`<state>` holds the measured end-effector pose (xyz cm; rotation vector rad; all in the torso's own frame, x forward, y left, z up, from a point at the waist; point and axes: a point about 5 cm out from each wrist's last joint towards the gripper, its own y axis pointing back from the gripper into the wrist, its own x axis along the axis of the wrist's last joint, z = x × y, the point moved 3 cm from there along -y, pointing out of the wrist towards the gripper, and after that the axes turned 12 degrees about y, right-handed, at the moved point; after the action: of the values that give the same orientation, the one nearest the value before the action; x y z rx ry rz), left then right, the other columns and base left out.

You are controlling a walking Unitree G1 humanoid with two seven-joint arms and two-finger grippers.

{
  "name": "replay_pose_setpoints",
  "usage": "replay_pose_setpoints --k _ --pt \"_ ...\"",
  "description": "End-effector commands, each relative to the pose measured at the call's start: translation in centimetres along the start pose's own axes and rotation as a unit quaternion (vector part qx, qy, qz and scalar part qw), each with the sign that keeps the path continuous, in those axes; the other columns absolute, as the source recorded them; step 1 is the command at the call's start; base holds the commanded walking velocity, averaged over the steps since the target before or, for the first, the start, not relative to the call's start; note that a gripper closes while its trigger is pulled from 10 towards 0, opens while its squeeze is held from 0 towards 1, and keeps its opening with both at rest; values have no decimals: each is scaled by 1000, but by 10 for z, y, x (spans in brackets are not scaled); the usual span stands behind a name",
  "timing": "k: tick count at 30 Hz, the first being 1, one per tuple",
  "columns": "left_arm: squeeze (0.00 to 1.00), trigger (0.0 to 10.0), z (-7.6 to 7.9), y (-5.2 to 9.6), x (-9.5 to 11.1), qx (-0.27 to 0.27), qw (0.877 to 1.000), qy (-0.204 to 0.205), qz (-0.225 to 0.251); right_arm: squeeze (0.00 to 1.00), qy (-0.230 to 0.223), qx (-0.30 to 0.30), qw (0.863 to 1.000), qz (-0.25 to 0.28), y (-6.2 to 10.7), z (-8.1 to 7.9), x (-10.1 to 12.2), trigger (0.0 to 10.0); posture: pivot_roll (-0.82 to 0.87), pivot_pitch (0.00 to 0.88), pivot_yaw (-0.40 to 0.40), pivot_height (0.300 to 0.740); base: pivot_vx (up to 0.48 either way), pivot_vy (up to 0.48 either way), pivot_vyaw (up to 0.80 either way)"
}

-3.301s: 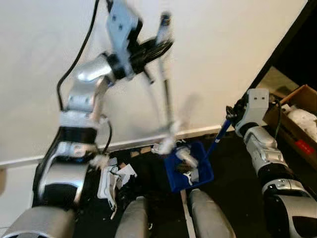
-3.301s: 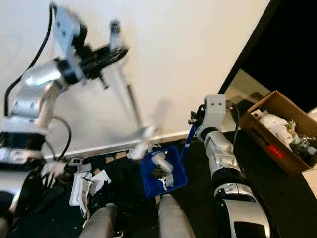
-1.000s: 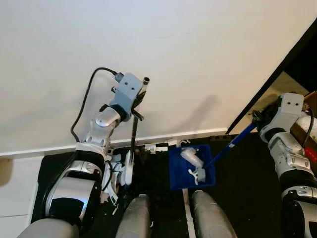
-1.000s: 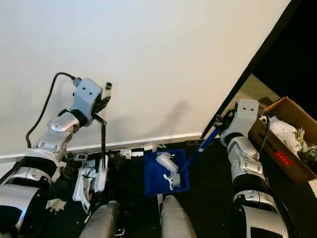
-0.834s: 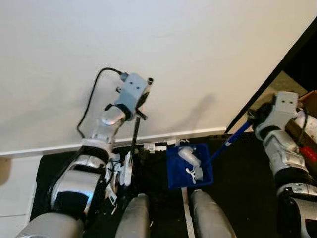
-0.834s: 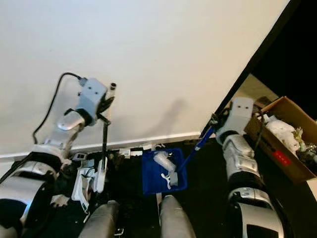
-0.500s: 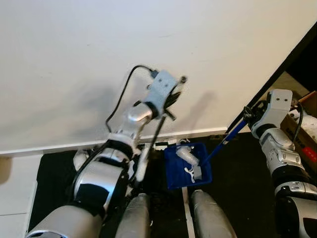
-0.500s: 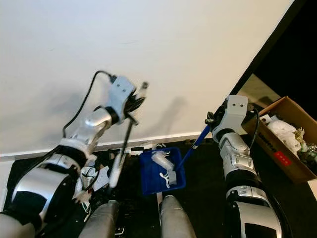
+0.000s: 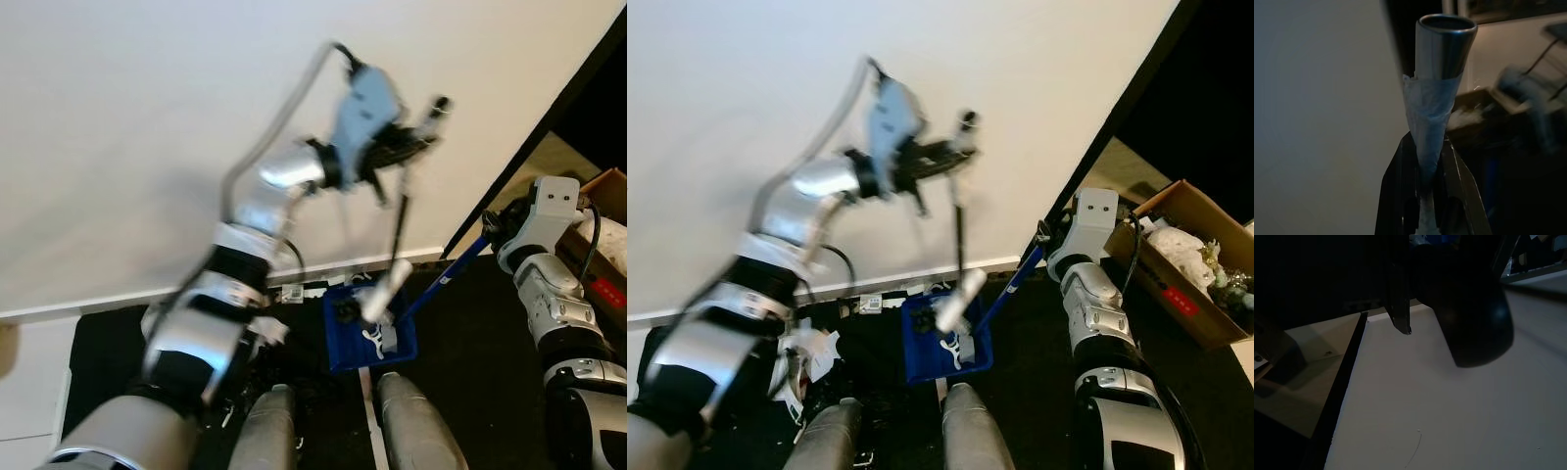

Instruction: Sweep floor

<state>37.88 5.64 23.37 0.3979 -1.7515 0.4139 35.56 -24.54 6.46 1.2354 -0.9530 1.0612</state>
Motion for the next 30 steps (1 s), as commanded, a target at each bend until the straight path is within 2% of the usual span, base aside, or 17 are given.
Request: replay_pose_setpoints --k 1,4,7,9,13,14,15,16,18,21,23,25,28,30 --pt "0 10000 -23 18 23 40 998 -46 10 0 -17 8 1000 -17 2 -6 -12 10000 10 122 40 740 0 0 0" --pt "0 10000 -47 41 34 94 994 -56 20 0 -19 11 1000 -18 2 -8 -14 10000 17 122 37 740 0 0 0" --pt "0 10000 -55 54 36 117 991 -56 20 0 -32 14 999 -19 2 -9 -15 10000 23 122 35 740 0 0 0" --pt "0 10000 -57 62 32 127 990 -61 5 0 -49 19 998 -16 2 -11 -15 10000 23 122 36 740 0 0 0" --pt "0 10000 -64 85 19 150 985 -79 -39 0 -85 86 993 12 7 -21 -13 10000 16 120 42 740 0 0 0" --pt "0 10000 -68 94 13 163 981 -87 -56 0 -88 92 992 14 9 -19 -15 10000 16 119 42 740 0 0 0" --pt "0 10000 -75 111 6 185 975 -94 -82 0 -92 95 991 15 13 -13 -18 10000 17 117 44 740 0 0 0" --pt "0 10000 -75 111 6 185 975 -94 -82 0 -92 95 991 15 13 -13 -18 10000 17 117 44 740 0 0 0" --pt "0 10000 -81 131 -4 204 967 -102 -113 0 -102 90 991 15 18 -4 -22 10000 19 117 43 740 0 0 0" --pt "0 10000 -82 136 -7 208 965 -102 -123 0 -104 88 991 15 20 0 -24 10000 22 115 45 740 0 0 0" --pt "0 10000 -81 147 -16 214 961 -99 -143 0 -110 84 990 14 24 7 -28 10000 21 109 48 740 0 0 0" --pt "0 10000 -81 147 -16 214 961 -99 -143 0 -110 84 990 14 24 7 -28 10000 21 109 48 740 0 0 0" --pt "0 10000 -79 156 -26 224 957 -94 -156 0 -126 97 987 12 31 11 -33 10000 23 97 48 740 0 0 0" --pt "0 10000 -79 158 -27 227 957 -91 -157 0 -136 107 985 11 32 11 -34 10000 25 95 49 740 0 0 0"
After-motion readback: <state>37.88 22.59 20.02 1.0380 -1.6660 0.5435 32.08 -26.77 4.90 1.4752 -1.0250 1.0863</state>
